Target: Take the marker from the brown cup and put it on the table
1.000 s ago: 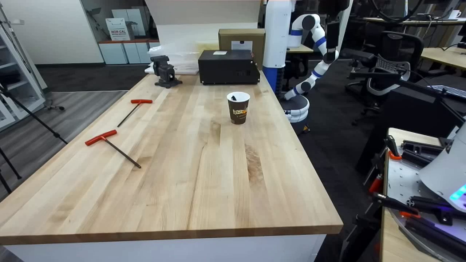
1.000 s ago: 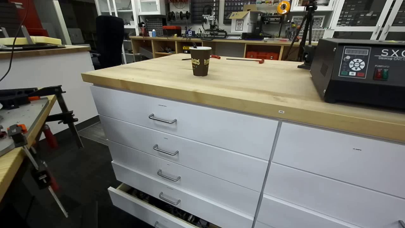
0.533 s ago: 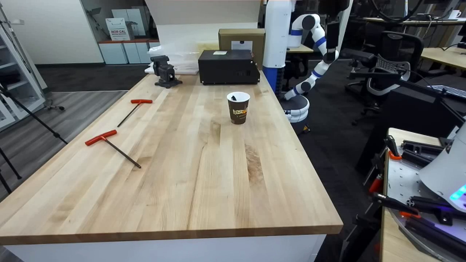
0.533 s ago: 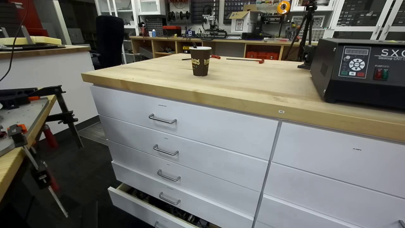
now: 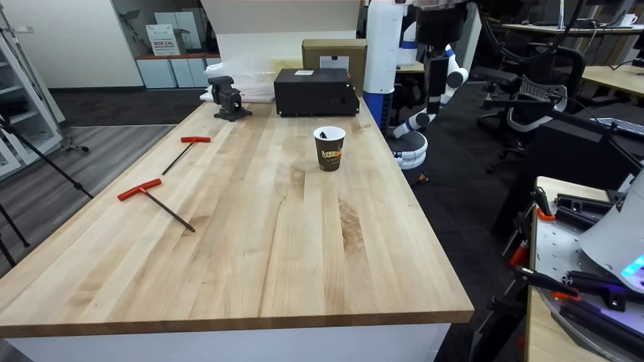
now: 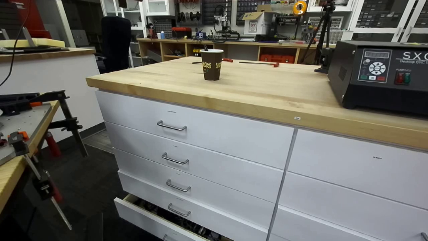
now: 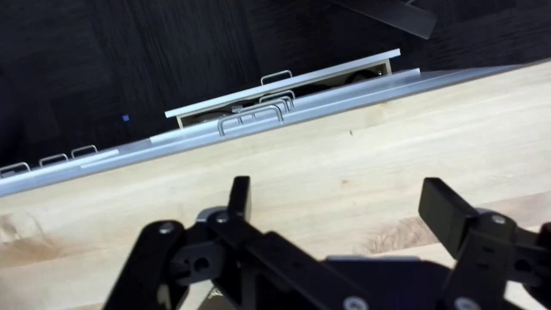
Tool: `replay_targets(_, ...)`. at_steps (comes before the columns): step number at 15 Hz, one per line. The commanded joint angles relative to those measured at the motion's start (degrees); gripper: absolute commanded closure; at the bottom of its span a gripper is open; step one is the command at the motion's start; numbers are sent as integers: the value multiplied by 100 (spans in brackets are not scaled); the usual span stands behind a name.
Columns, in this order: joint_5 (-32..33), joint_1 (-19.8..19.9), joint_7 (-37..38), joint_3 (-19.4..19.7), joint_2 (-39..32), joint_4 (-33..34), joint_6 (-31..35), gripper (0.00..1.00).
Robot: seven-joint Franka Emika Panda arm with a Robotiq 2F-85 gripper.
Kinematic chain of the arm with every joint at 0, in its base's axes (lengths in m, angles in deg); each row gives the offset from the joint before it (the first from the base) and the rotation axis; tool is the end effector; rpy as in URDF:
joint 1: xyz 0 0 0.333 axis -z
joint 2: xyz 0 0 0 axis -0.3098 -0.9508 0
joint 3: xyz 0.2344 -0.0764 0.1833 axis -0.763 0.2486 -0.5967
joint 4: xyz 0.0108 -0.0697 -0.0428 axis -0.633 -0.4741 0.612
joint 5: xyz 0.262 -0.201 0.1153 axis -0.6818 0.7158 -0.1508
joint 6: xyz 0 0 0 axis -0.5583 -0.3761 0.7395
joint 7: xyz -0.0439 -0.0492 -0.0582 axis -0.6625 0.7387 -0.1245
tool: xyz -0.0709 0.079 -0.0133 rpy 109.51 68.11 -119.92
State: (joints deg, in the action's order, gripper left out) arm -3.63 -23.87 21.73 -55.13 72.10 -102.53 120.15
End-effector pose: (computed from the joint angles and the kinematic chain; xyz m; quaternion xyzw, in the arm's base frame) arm 0.3860 0.0715 0.4287 0.9823 0.1722 -0.0323 0.0662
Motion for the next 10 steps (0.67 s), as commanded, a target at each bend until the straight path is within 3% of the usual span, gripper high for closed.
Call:
replay_targets(1, 32, -201, 408, -317, -642, 188, 935, 0)
replay_targets(5, 690, -97, 971, -517, -1707, 789, 1999, 0)
replay_targets(10, 1114, -171, 1493, -220, -3043, 2114, 1956, 0)
